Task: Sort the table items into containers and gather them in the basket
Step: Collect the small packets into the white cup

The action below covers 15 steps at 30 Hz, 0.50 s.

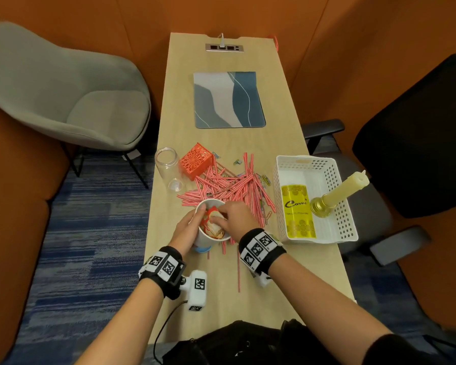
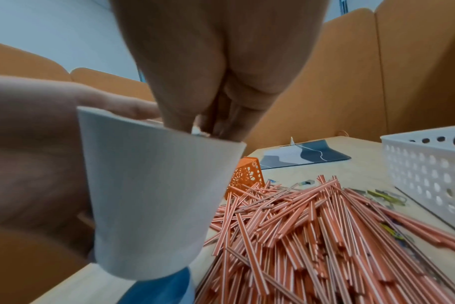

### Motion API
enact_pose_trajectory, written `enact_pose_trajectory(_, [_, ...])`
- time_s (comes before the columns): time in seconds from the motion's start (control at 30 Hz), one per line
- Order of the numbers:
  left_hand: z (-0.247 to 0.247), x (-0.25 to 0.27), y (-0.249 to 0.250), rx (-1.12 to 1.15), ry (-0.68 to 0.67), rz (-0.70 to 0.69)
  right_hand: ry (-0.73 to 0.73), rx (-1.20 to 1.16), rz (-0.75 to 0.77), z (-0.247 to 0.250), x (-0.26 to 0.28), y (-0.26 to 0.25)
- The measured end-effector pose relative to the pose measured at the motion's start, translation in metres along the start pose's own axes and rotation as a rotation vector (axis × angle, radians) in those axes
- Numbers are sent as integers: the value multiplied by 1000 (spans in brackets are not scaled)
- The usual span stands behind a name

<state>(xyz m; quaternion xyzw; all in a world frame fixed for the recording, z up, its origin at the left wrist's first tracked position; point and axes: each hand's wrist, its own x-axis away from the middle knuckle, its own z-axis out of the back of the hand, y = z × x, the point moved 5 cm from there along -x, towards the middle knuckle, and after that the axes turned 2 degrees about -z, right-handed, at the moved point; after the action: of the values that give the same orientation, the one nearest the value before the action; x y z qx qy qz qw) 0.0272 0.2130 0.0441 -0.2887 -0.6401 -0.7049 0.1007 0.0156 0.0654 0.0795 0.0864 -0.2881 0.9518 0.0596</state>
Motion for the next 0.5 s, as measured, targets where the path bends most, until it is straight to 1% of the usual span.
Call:
enact_pose_trajectory(0.1, [-7, -4, 1, 27, 11, 27, -54, 97, 86, -4, 0, -3])
enact_pose_trajectory(0.17, [-12, -4, 5, 43, 5, 44, -36, 154, 162, -6, 3, -4])
enact_pose_trajectory(0.2, [-15, -4, 7, 39, -3, 41, -10, 195, 175, -3, 5, -3])
enact_pose_trajectory(0.27, [-21, -4, 10, 27, -25, 29, 63, 278, 131, 6, 5, 5])
enact_pose_trajectory(0.37, [-27, -5, 11, 22, -62, 16, 174, 235, -35, 26, 4, 25])
enact_pose_trajectory(0.4, [-29, -6, 11, 15, -66, 26, 179, 202, -73, 28, 4, 31])
enact_pose_trajectory(0.5, [-36, -12, 12, -17, -81, 51, 102, 75, -163, 26, 4, 45])
